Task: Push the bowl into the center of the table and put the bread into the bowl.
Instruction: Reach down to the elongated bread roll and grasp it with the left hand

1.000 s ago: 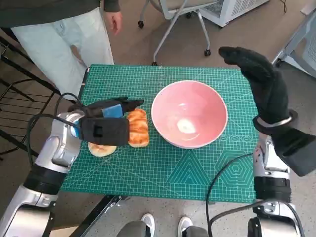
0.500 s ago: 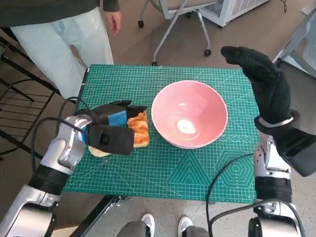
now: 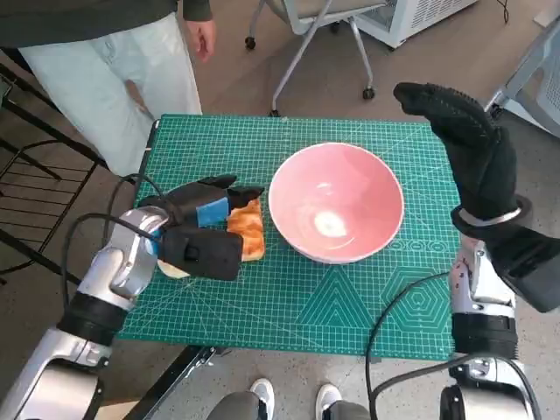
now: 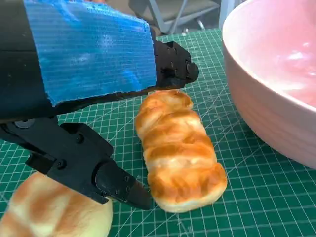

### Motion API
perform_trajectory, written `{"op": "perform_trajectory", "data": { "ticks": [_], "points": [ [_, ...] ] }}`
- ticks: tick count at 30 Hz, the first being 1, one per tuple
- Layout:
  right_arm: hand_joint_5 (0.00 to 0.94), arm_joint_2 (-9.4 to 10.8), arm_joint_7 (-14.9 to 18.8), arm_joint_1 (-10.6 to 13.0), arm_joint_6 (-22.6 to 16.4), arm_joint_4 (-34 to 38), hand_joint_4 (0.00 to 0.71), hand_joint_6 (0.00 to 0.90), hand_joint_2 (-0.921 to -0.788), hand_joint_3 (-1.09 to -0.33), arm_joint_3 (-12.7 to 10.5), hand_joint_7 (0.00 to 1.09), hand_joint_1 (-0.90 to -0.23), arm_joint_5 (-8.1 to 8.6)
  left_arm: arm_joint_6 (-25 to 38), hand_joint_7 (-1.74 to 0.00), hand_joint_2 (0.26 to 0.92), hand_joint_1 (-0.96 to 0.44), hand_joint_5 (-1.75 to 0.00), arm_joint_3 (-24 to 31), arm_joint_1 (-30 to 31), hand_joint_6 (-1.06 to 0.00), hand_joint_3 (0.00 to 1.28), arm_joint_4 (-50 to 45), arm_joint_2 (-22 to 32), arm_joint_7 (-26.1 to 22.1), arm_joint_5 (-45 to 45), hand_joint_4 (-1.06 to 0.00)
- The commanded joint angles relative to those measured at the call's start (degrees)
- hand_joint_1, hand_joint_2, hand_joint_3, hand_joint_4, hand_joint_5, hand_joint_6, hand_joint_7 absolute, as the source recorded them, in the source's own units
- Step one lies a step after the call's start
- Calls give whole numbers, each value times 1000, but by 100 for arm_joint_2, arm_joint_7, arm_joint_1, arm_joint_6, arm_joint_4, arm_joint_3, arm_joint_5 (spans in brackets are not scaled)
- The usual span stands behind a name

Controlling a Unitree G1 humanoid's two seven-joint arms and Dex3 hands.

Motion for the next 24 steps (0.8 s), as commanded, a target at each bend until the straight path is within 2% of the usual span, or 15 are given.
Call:
{"op": "perform_trajectory", "data": {
  "ticks": [1,16,21,24],
  "points": [
    [2,17,72,60,90,66,140,156,-921,-733,-15,153,-699,27,-6,-9,724,-303,-5,-110,16,-227,4,195,-142,229,151,-123],
    [1,-19,125,48,112,73,140,139,-921,-732,-36,184,-694,37,-162,-23,749,-302,-12,-309,-129,-287,7,836,-385,700,344,-173],
    [2,-34,141,59,116,26,140,43,-921,-730,-40,373,-696,29,-265,-37,750,-233,-20,-383,-186,-345,4,1087,-434,804,348,-217],
    [2,-44,138,62,111,0,140,17,-921,-731,-39,423,-696,13,-305,-42,752,-200,-23,-424,-244,-377,4,1259,-482,857,350,-245]
  ]
}}
